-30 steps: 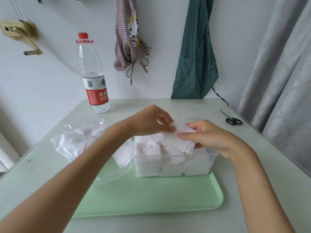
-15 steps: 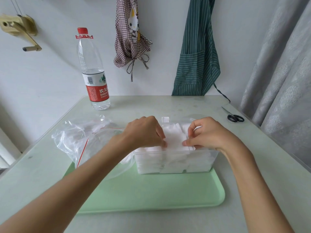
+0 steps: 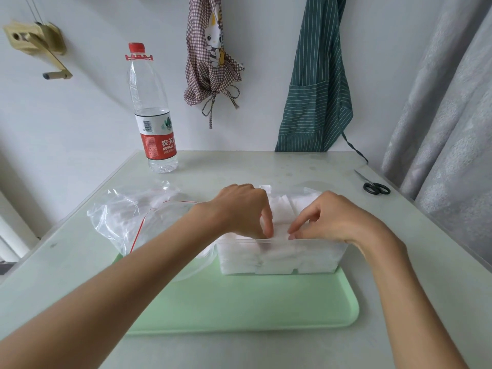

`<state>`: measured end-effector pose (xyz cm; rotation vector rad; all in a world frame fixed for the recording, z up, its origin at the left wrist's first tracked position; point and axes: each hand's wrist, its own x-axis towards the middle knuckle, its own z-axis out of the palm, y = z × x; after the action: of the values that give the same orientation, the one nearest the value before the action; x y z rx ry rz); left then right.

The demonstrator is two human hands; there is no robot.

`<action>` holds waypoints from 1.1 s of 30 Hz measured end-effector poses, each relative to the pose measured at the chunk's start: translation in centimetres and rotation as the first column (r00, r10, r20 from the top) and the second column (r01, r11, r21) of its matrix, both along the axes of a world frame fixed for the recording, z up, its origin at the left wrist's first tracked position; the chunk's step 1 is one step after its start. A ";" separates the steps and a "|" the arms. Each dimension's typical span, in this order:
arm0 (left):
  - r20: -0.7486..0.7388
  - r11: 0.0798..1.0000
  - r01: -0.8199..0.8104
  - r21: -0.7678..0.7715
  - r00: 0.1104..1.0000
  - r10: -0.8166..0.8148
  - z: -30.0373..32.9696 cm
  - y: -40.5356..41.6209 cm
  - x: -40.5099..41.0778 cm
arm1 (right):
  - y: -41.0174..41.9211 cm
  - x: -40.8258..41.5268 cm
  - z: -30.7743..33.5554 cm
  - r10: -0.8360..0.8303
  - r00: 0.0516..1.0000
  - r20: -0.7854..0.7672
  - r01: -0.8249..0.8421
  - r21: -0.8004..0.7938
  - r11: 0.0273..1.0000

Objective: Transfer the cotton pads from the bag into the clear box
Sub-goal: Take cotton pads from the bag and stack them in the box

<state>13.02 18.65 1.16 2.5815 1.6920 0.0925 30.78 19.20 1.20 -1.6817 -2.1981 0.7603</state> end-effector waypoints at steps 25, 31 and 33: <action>0.248 0.916 -0.397 -0.058 0.883 0.398 -3.2 -5.3 -16.3 | -3.7 -14.5 -1.2 0.244 0.921 0.304 -0.376 0.526 0.763; 0.234 0.925 -0.379 -0.031 0.897 0.376 -3.9 -5.0 -16.1 | -3.1 -18.5 -3.6 0.095 0.671 0.735 -0.556 0.415 0.720; 0.231 0.927 -0.373 -0.037 0.899 0.371 -3.8 -5.0 -16.2 | -3.1 -19.1 -3.8 0.084 0.590 0.803 -0.540 0.315 0.780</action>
<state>-3.21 13.65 -2.68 2.1110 2.0620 0.4032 11.72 16.10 -2.65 -1.4110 -2.9252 -0.6724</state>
